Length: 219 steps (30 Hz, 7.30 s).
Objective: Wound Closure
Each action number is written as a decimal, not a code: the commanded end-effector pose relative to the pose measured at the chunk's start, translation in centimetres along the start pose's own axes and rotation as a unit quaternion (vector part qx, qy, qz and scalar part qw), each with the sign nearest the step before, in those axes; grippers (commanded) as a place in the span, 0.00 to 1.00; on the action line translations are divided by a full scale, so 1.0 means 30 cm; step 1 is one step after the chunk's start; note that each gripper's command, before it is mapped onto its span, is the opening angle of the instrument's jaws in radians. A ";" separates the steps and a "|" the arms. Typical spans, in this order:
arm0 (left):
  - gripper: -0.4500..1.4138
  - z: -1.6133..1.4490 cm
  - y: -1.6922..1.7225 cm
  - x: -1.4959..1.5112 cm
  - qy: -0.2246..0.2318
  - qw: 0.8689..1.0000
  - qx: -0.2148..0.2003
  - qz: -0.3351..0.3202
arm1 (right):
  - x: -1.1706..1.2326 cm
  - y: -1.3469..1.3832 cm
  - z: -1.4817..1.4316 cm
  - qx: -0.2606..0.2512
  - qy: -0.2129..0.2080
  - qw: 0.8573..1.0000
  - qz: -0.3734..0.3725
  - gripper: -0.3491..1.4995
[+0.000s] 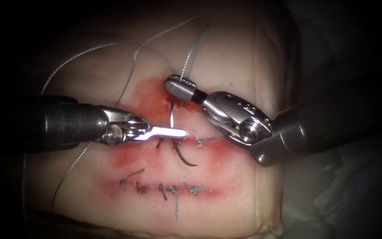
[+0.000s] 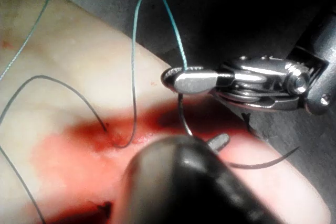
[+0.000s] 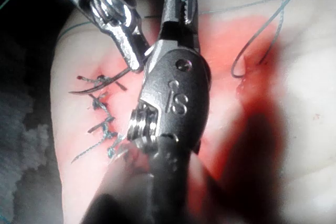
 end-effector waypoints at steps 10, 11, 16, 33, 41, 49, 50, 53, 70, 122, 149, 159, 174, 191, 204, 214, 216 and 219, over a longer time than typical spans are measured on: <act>0.00 0.002 -0.001 -0.003 0.012 1.000 0.024 -0.010 | 0.0009 0.0010 0.0021 -0.003 0.000 1.000 -0.016 0.30; 0.00 0.002 -0.001 -0.003 0.013 0.999 0.037 -0.013 | 0.0005 0.0007 0.0020 -0.004 -0.001 1.000 -0.025 0.39; 0.00 0.004 0.008 -0.004 0.019 0.995 0.094 -0.018 | 0.0000 -0.0034 0.0029 -0.024 -0.002 0.998 -0.052 0.64; 0.00 0.006 0.011 -0.004 0.084 0.954 0.274 -0.092 | 0.0039 -0.0070 -0.0071 -0.134 0.046 0.990 -0.026 0.56; 0.00 0.010 0.009 0.001 0.119 0.949 0.279 -0.081 | 0.0048 -0.0050 -0.0082 -0.173 0.064 0.983 -0.014 0.50; 0.00 0.010 0.009 0.001 0.131 0.953 0.269 -0.041 | 0.0079 -0.0046 -0.0090 -0.174 0.075 0.981 0.044 0.51; 0.00 0.010 0.009 0.001 0.131 0.954 0.267 -0.031 | 0.0083 -0.0046 -0.0090 -0.173 0.078 0.981 0.049 0.49; 0.00 0.010 0.009 0.002 0.132 0.956 0.261 -0.007 | 0.0088 -0.0043 -0.0090 -0.174 0.080 0.980 0.057 0.48; 0.00 0.011 0.010 0.003 0.131 0.963 0.232 0.033 | 0.0125 -0.0027 -0.0087 -0.161 0.110 0.979 0.067 0.00; 0.00 0.017 0.044 -0.027 0.122 0.896 0.011 0.426 | -0.0218 -0.0404 0.0079 -0.209 -0.075 0.889 -0.400 0.00; 0.00 0.026 0.037 -0.033 0.225 0.820 -0.035 0.525 | -0.0246 -0.0372 0.0122 -0.275 -0.090 0.852 -0.437 0.00; 0.00 0.033 0.033 -0.033 0.362 0.783 -0.010 0.505 | -0.0244 -0.0377 0.0161 -0.333 -0.100 0.827 -0.442 0.00; 0.00 0.019 0.036 -0.040 0.406 0.831 0.015 0.380 | -0.0160 -0.0395 0.0149 -0.277 -0.033 0.809 -0.518 0.00; 0.00 0.028 0.035 -0.046 0.360 0.796 -0.003 0.486 | -0.0259 -0.0358 0.0125 -0.244 -0.029 0.782 -0.573 0.00; 0.00 0.033 0.044 -0.040 0.399 0.779 -0.006 0.484 | -0.0245 -0.0338 0.0136 -0.263 -0.034 0.777 -0.570 0.00; 0.00 0.031 0.044 -0.042 0.421 0.802 0.033 0.422 | -0.0184 -0.0334 0.0162 -0.267 -0.005 0.768 -0.583 0.00; 0.00 0.030 0.044 -0.042 0.428 0.810 0.036 0.399 | -0.0177 -0.0332 0.0163 -0.256 0.000 0.763 -0.594 0.00; 0.00 0.028 0.045 -0.043 0.438 0.818 0.050 0.370 | -0.0171 -0.0326 0.0167 -0.247 0.001 0.763 -0.598 0.00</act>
